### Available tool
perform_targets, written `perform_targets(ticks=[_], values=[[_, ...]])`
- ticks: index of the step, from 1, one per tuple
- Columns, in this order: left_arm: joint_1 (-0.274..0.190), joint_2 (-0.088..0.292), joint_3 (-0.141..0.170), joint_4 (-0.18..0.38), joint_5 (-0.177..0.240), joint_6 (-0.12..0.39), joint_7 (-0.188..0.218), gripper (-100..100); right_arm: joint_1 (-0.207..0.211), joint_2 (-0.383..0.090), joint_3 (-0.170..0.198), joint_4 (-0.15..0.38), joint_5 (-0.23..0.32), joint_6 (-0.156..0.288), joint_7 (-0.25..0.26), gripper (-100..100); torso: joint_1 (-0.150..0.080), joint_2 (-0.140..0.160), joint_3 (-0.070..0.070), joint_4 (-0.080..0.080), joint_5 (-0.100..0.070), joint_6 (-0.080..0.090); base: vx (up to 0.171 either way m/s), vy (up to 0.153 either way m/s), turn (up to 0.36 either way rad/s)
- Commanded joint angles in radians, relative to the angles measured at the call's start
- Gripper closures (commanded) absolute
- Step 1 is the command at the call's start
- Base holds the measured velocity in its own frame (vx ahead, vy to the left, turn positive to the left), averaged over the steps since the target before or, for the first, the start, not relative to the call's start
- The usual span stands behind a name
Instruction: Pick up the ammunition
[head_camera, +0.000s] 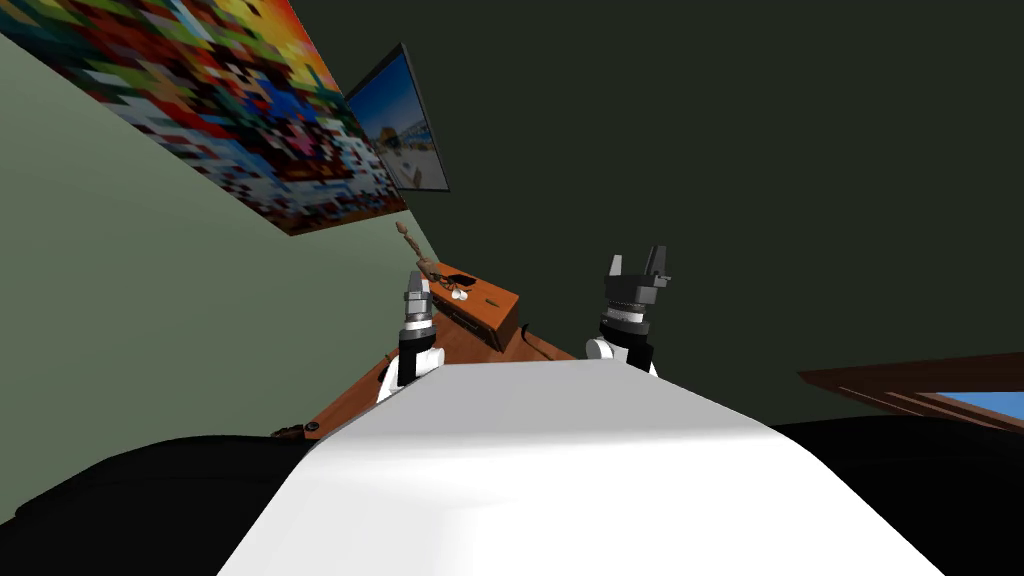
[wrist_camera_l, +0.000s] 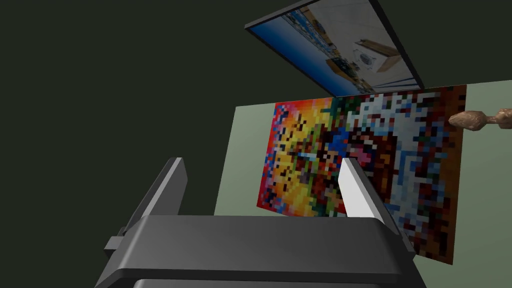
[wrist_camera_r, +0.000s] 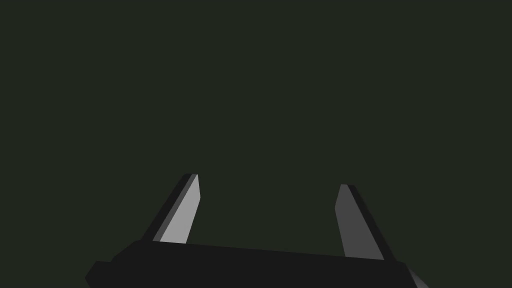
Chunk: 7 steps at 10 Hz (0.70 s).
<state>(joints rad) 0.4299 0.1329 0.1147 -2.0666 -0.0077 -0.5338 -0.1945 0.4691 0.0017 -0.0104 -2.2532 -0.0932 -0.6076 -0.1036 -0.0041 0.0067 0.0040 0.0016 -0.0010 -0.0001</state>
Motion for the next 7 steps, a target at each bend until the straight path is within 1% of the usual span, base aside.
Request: perform_targets(ticks=[1,2,3,4,5,6,7], values=[[-0.022,0.021,0.025,0.047,0.018,0.027,-0.008,-100,0.0,0.0,0.0,0.0,0.0,0.0,0.0,0,0.0,0.0,0.0,0.0,0.0,0.0,-0.094,-0.069,-0.096],[-0.048,0.034,0.045,0.085,0.031,0.053,-0.018,-100,0.0,0.0,0.0,0.0,0.0,0.0,0.0,0,0.0,0.0,0.0,0.0,0.0,0.0,-0.107,-0.094,-0.184],[-0.048,0.034,0.045,0.093,0.031,0.053,-0.018,-100,0.0,0.0,0.0,0.0,0.0,0.0,0.0,0,-0.001,0.0,0.0,0.0,0.0,0.0,-0.079,-0.067,-0.066],[-0.077,0.047,0.066,0.135,0.046,0.082,-0.029,-100,0.0,0.0,0.0,0.0,0.0,0.0,0.0,0,0.0,-0.001,0.0,0.0,0.0,0.0,-0.089,-0.078,-0.14],[-0.107,0.059,0.088,0.167,0.061,0.113,-0.042,-100,0.0,0.0,0.0,0.0,0.0,0.0,0.0,0,0.0,-0.001,0.0,0.0,0.0,0.0,-0.137,-0.109,-0.244],[-0.107,0.059,0.088,0.193,0.061,0.113,-0.042,-100,0.0,0.0,0.0,0.0,0.0,0.0,0.0,0,-0.002,0.002,0.001,0.0,0.0,0.001,-0.096,-0.078,-0.051],[-0.138,0.07,0.111,0.222,0.076,0.146,-0.055,-100,0.0,0.0,0.0,0.0,0.0,0.0,0.0,0,0.0,0.0,0.0,0.0,0.0,0.0,-0.082,-0.074,-0.112]])
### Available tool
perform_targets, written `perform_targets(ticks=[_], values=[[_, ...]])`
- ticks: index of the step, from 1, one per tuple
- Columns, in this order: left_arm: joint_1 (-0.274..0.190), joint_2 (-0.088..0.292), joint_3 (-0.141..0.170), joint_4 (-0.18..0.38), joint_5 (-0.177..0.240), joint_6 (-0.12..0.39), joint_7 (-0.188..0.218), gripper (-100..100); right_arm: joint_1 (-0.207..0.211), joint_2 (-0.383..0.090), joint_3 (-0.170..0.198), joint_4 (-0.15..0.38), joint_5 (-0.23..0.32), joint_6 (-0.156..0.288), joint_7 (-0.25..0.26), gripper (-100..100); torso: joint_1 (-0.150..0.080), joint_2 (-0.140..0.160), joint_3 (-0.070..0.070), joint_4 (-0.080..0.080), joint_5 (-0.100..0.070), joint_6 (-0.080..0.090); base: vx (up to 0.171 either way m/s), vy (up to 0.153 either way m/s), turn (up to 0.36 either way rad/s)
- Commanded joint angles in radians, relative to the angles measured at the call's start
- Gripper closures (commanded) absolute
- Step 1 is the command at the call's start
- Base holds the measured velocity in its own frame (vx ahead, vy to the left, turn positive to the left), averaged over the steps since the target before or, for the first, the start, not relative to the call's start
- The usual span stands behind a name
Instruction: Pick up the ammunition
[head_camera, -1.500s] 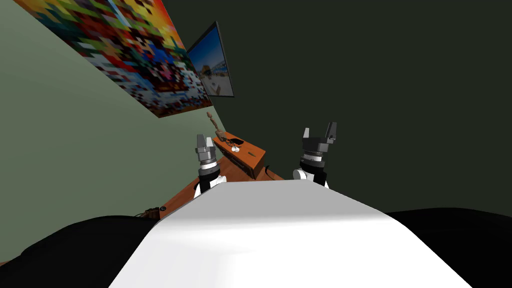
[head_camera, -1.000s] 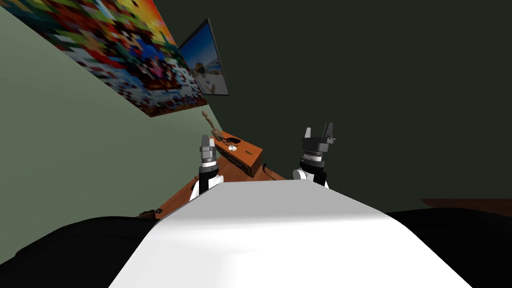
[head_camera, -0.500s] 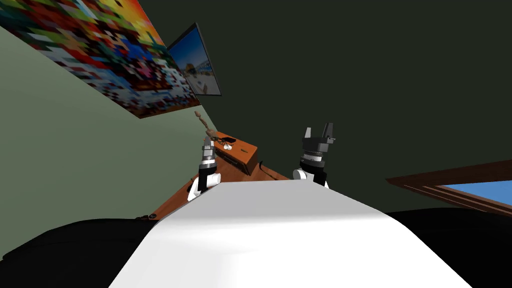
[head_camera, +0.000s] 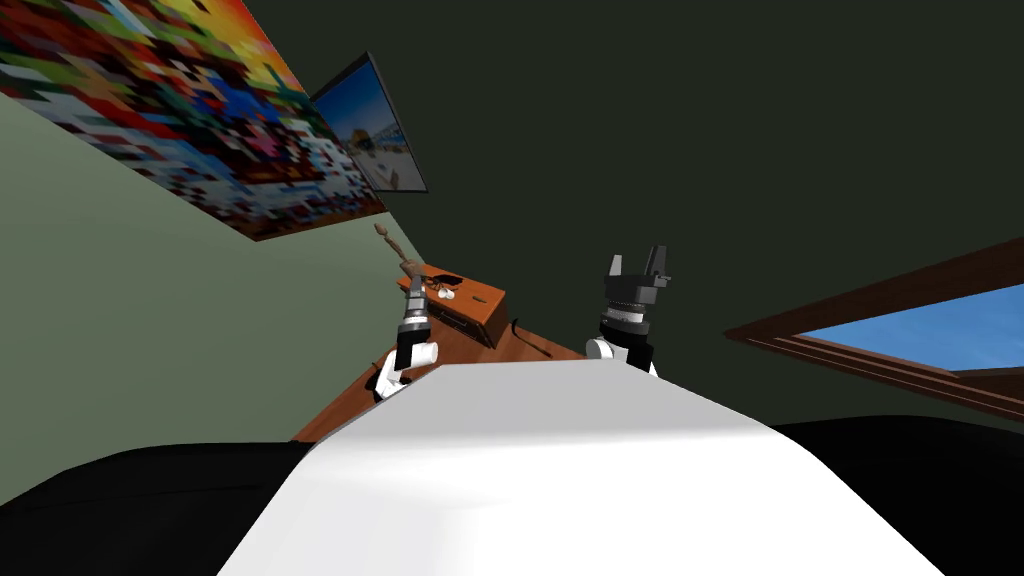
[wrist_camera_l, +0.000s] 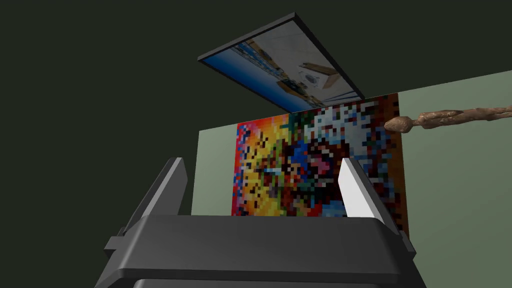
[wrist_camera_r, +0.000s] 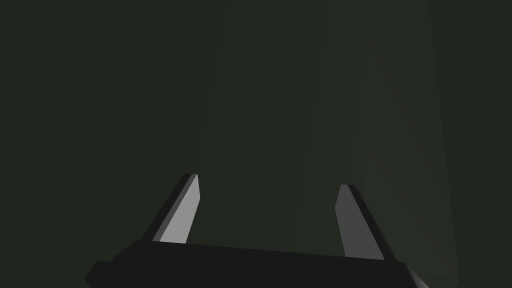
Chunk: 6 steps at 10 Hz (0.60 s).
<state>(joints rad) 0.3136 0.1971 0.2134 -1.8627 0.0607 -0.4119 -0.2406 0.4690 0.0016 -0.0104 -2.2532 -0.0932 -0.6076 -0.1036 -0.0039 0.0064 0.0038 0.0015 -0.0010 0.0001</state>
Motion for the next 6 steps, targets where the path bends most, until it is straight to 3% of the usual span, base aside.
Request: perform_targets(ticks=[1,2,4,5,6], values=[[-0.022,0.005,0.012,0.045,0.007,0.024,-0.008,-100,0.0,0.0,0.0,0.0,0.0,0.0,0.0,0,0.0,0.0,0.0,0.0,0.0,0.0,-0.054,-0.052,-0.079],[-0.055,0.016,0.035,0.079,0.023,0.059,-0.022,-100,0.0,0.0,0.0,0.0,0.0,0.0,0.0,0,0.001,-0.002,-0.001,0.0,0.0,0.0,-0.014,-0.055,-0.129],[-0.055,0.016,0.035,0.103,0.023,0.059,-0.022,-100,0.0,0.0,0.0,0.0,0.0,0.0,0.0,0,0.003,-0.006,-0.004,-0.001,0.001,0.0,0.011,-0.019,-0.054],[-0.089,0.026,0.058,0.138,0.038,0.096,-0.036,-100,0.0,0.0,0.0,0.0,0.0,0.0,0.0,0,0.005,-0.006,-0.003,-0.001,0.001,-0.001,0.021,-0.044,-0.125],[-0.089,0.026,0.058,0.16,0.038,0.096,-0.036,-100,0.0,0.0,0.0,0.0,0.0,0.0,0.0,0,0.003,-0.007,-0.004,-0.001,0.001,0.0,0.014,-0.03,-0.085]])
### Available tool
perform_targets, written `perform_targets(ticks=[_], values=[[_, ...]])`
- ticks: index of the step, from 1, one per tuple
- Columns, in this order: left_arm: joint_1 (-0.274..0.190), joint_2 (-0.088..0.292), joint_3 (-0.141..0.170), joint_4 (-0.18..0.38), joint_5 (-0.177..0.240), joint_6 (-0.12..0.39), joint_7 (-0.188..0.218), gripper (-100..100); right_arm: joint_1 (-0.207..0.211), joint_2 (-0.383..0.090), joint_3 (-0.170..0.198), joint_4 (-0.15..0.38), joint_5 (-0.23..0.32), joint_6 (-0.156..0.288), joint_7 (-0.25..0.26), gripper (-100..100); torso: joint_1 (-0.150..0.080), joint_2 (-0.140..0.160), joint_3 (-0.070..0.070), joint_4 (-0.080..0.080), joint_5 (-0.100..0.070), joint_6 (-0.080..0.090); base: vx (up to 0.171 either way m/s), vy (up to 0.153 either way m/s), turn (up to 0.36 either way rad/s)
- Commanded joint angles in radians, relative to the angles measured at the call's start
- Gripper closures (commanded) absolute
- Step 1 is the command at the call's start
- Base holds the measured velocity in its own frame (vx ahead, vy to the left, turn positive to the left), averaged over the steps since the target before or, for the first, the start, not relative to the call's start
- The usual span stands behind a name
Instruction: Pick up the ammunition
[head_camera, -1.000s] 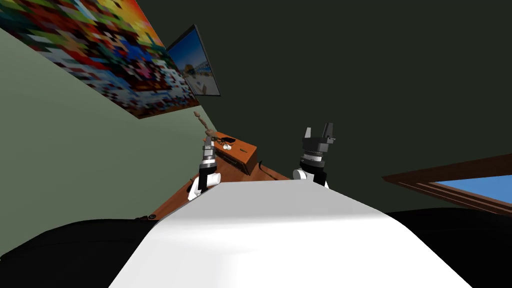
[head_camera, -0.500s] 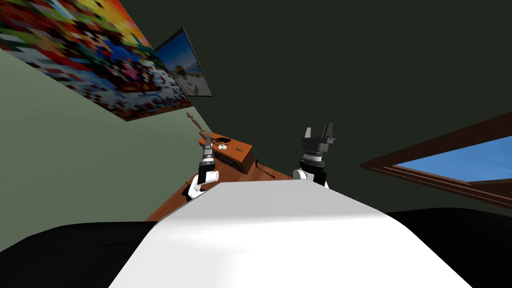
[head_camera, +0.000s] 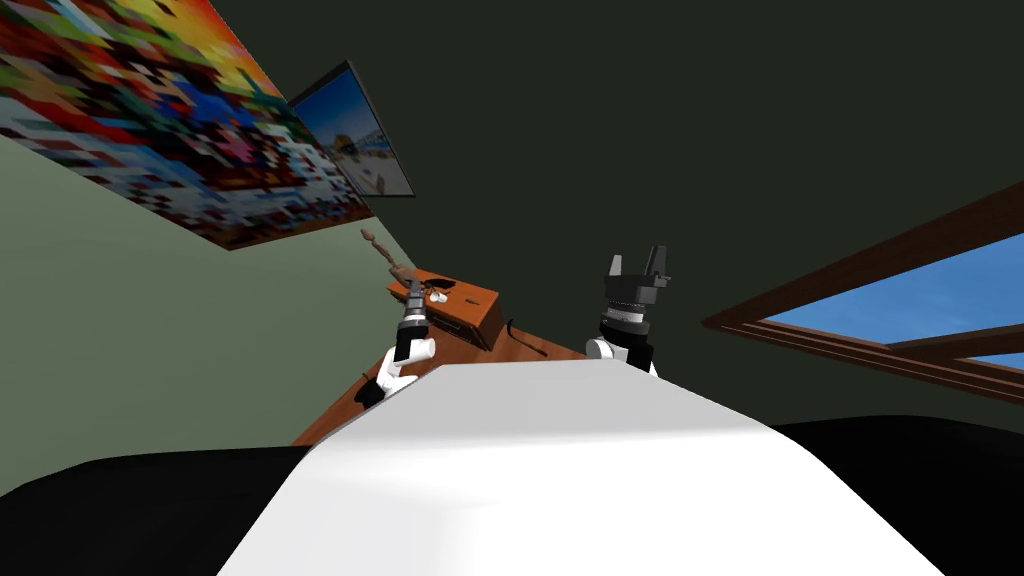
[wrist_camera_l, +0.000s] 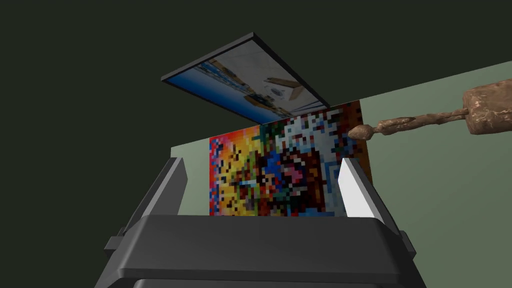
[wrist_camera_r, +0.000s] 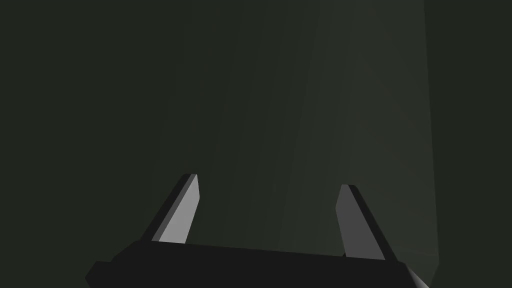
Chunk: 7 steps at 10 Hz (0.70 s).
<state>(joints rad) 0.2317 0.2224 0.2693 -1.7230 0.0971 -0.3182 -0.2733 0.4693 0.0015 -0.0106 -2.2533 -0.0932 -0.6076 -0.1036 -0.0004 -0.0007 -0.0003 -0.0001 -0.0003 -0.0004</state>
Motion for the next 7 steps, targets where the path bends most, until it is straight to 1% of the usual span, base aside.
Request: perform_targets(ticks=[1,2,3,7], values=[[-0.042,0.01,0.026,0.05,0.016,0.041,-0.018,-100,0.0,0.0,0.0,0.0,0.0,0.0,0.0,0,0.0,0.0,0.0,0.0,0.0,0.0,0.018,-0.038,-0.108],[-0.042,0.01,0.026,0.074,0.016,0.041,-0.018,-100,0.0,0.0,0.0,0.0,0.0,0.0,0.0,0,0.0,0.0,0.0,0.0,0.0,0.0,0.019,-0.04,-0.112],[-0.042,0.01,0.026,0.087,0.016,0.041,-0.018,-100,0.0,0.0,0.0,0.0,0.0,0.0,0.0,0,-0.001,0.0,0.0,0.0,0.0,0.0,0.0,0.0,0.0],[-0.042,0.01,0.026,0.087,0.016,0.041,-0.018,-100,0.0,0.0,0.0,0.0,0.0,0.0,0.0,0,0.001,0.001,0.001,0.0,0.0,0.0,0.0,0.0,0.0]])
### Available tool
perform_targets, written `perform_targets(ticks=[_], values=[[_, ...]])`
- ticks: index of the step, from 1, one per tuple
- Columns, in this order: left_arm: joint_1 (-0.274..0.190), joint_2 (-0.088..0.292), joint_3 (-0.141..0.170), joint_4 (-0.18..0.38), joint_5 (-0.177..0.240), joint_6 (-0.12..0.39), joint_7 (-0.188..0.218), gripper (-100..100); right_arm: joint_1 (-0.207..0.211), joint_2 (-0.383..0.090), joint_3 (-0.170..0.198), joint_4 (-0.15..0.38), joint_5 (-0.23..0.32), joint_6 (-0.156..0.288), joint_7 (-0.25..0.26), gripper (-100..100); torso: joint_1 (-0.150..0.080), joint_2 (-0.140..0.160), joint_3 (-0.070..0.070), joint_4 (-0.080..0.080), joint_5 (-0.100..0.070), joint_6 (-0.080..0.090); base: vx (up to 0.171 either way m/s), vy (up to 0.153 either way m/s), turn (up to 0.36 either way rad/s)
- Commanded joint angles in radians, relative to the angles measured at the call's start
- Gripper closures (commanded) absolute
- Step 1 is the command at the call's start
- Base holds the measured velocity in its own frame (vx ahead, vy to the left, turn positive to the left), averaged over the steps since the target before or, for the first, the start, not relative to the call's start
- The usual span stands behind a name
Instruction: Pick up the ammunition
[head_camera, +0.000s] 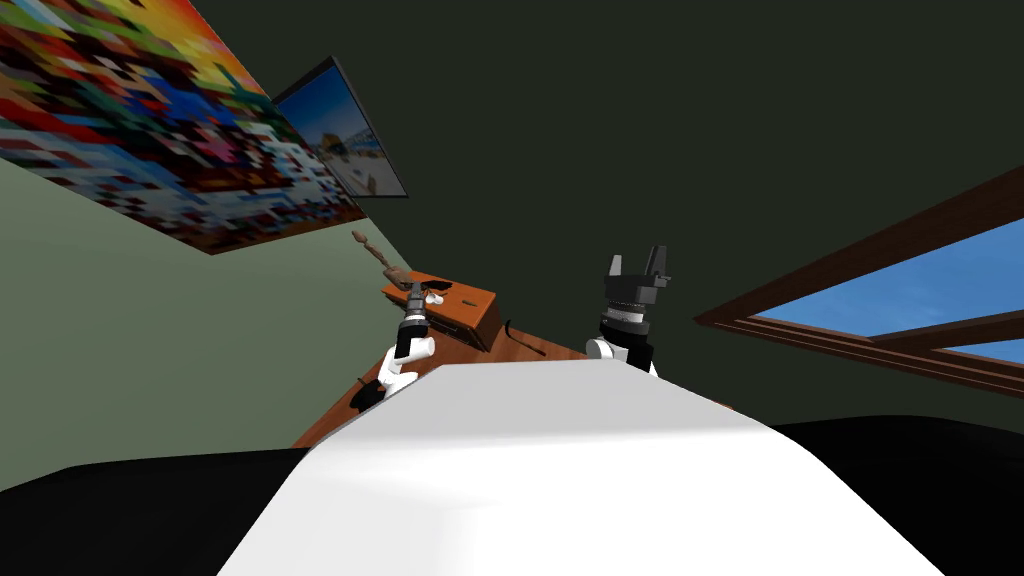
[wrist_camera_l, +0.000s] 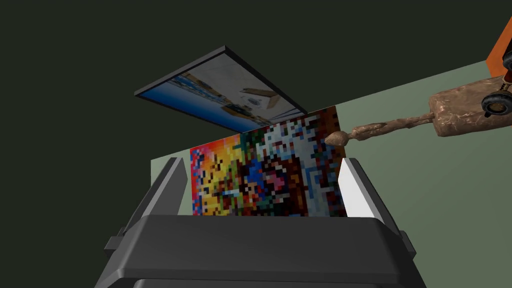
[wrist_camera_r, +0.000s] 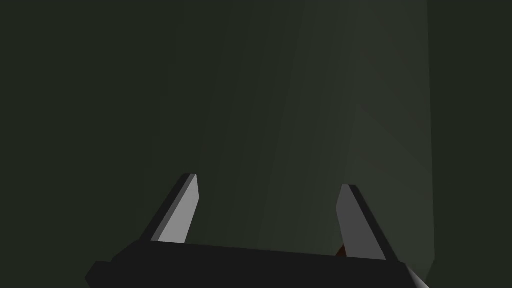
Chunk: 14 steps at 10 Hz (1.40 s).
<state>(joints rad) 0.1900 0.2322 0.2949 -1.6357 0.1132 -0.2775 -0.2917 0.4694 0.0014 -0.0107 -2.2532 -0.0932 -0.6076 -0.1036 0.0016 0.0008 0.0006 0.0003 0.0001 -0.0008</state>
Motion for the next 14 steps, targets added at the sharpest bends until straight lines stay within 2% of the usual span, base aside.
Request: perform_targets(ticks=[1,3,4,9,14], values=[[0.0,0.0,0.0,0.0,0.0,0.0,0.0,-100,0.0,0.0,0.0,0.0,0.0,0.0,0.0,0,0.0,0.0,0.0,0.0,0.0,0.0,0.0,0.0,0.0],[0.0,0.0,0.0,0.0,0.0,0.0,0.0,-100,0.0,0.0,0.0,0.0,0.0,0.0,0.0,0,0.0,0.0,0.0,0.0,0.0,0.0,-0.001,0.001,0.003],[-0.017,0.008,-0.004,0.039,0.009,0.032,0.0,-100,0.0,0.0,0.0,0.0,0.0,0.0,0.0,0,0.0,0.0,0.0,0.0,0.0,0.0,0.024,0.018,-0.121],[-0.059,0.029,-0.013,0.13,0.033,0.11,0.0,-100,0.0,0.0,0.0,0.0,0.0,0.0,0.0,0,0.002,-0.003,-0.002,-0.001,0.001,0.0,0.034,0.038,-0.117],[-0.117,0.058,-0.025,0.258,0.068,0.222,-0.002,-100,0.0,0.0,0.0,0.0,0.0,0.0,0.0,0,0.003,-0.003,-0.002,-0.001,0.001,0.0,0.038,0.046,-0.14]])
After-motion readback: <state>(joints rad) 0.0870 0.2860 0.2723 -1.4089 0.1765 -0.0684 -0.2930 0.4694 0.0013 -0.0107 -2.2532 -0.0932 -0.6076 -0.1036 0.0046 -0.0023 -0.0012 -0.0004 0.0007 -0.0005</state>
